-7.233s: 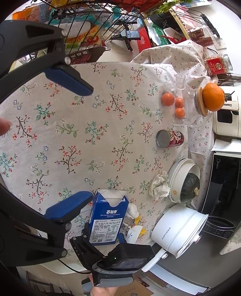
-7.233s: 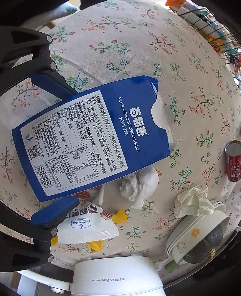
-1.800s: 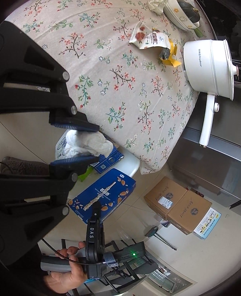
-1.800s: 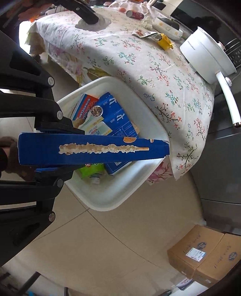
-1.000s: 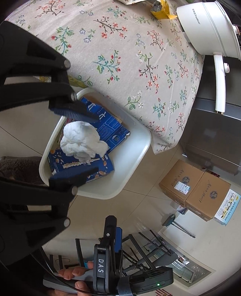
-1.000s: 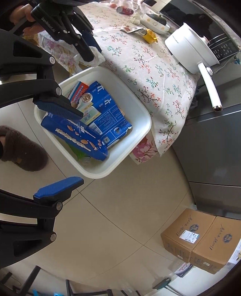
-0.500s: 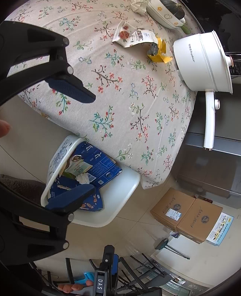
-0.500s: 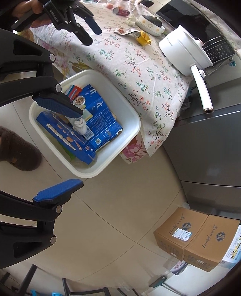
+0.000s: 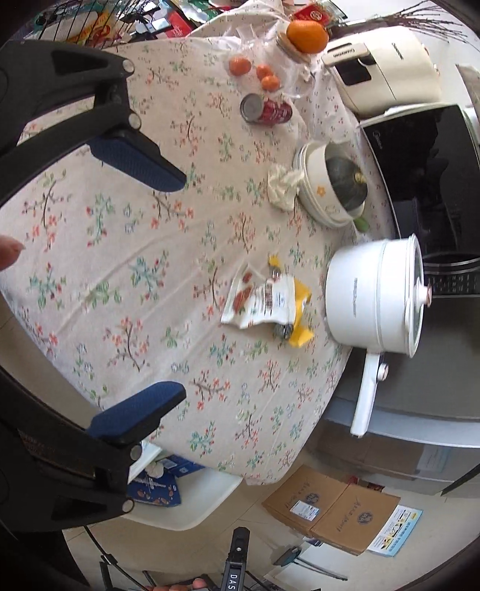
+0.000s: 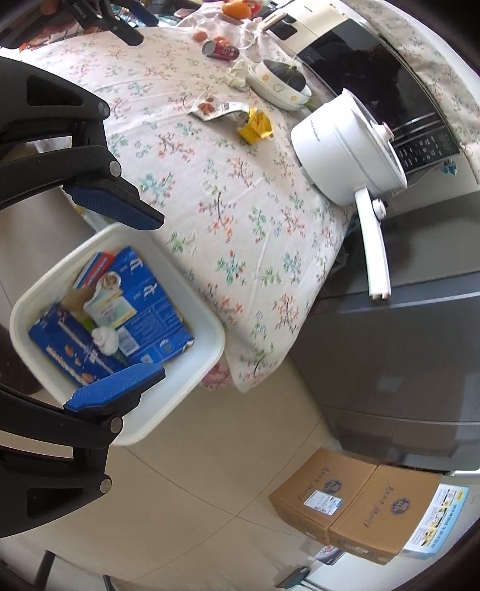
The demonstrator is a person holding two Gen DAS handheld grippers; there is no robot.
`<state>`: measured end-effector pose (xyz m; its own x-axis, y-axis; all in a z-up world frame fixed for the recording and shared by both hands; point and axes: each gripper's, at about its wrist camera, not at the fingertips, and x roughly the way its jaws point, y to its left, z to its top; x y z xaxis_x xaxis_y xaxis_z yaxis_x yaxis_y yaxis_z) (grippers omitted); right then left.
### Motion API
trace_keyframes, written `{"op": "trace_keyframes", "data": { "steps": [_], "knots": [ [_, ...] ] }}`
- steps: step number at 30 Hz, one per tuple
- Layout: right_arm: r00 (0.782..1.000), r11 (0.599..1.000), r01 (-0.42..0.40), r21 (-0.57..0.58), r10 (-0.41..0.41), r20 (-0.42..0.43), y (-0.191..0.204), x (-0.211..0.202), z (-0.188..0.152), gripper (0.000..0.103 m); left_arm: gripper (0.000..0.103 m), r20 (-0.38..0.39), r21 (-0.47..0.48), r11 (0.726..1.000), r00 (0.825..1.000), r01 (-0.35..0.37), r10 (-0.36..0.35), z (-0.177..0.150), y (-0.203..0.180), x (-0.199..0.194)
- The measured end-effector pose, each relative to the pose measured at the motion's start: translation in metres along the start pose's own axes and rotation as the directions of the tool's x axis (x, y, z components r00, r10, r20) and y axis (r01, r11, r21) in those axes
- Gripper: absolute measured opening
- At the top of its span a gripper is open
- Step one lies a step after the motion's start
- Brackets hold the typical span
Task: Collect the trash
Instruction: 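Move both tools back toward the pecan kernels bag on the table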
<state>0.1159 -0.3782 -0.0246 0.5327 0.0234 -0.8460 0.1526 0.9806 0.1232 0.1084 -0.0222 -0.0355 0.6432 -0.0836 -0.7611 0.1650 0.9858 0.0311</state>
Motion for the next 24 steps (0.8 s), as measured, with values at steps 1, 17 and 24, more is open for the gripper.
{"op": "trace_keyframes", "data": {
  "steps": [1, 17, 24],
  "knots": [
    [1.000, 1.000, -0.014, -0.013, 0.014, 0.007, 0.016, 0.003, 0.003, 0.077, 0.102, 0.000, -0.012, 1.000, 1.000, -0.023, 0.023, -0.002, 0.016, -0.001],
    [0.997, 0.977, -0.081, -0.198, 0.077, -0.026, 0.210, 0.093, -0.004, 0.080, 0.102, -0.018, -0.331, 0.937, 0.993, -0.112, 0.113, -0.035, 0.165, -0.018],
    [0.995, 0.978, -0.097, -0.186, 0.097, -0.004, 0.236, 0.119, -0.008, 0.080, 0.102, -0.014, -0.413, 0.903, 0.992, -0.123, 0.128, -0.040, 0.186, -0.018]
  ]
}}
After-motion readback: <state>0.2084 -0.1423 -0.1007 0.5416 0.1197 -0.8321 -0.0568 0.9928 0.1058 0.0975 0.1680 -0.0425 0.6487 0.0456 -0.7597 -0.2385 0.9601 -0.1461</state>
